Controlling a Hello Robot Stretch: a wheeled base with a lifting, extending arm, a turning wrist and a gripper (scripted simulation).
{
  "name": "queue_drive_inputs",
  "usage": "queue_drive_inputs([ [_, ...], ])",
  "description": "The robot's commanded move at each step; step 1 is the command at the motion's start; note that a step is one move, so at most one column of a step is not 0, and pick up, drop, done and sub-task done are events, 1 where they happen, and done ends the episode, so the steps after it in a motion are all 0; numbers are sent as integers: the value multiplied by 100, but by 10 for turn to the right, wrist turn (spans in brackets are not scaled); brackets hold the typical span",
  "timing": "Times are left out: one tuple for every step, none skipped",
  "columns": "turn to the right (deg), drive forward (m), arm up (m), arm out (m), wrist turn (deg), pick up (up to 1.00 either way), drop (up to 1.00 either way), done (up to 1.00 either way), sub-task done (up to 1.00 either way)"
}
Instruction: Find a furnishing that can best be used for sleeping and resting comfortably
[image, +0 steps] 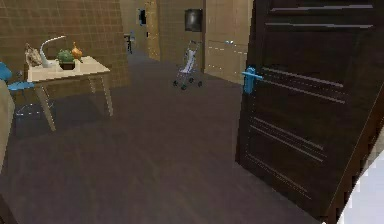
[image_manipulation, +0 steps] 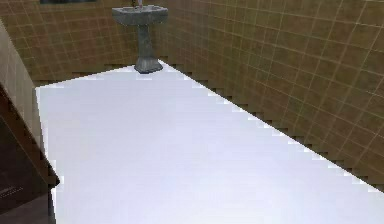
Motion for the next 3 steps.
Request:
queue_drive_inputs([
  [-150,0,0,0,0,0,0,0,0],
  [0,100,0,0,0,0,0,0,0],
  [0,100,0,0,0,0,0,0,0],
])
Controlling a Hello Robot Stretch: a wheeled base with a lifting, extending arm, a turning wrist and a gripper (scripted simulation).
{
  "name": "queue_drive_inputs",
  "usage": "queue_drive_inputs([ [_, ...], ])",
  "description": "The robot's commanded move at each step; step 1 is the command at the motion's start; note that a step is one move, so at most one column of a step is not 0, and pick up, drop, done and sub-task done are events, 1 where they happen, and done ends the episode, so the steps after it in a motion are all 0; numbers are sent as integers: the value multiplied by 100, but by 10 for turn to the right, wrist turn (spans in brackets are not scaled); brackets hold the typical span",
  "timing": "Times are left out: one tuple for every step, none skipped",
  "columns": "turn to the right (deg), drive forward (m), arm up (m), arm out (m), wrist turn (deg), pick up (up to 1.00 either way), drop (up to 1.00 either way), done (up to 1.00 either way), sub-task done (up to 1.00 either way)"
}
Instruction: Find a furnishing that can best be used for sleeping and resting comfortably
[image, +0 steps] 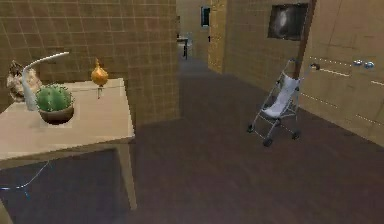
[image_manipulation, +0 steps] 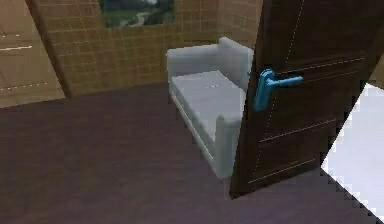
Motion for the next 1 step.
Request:
queue_drive_inputs([
  [0,100,0,0,0,0,0,0,0],
])
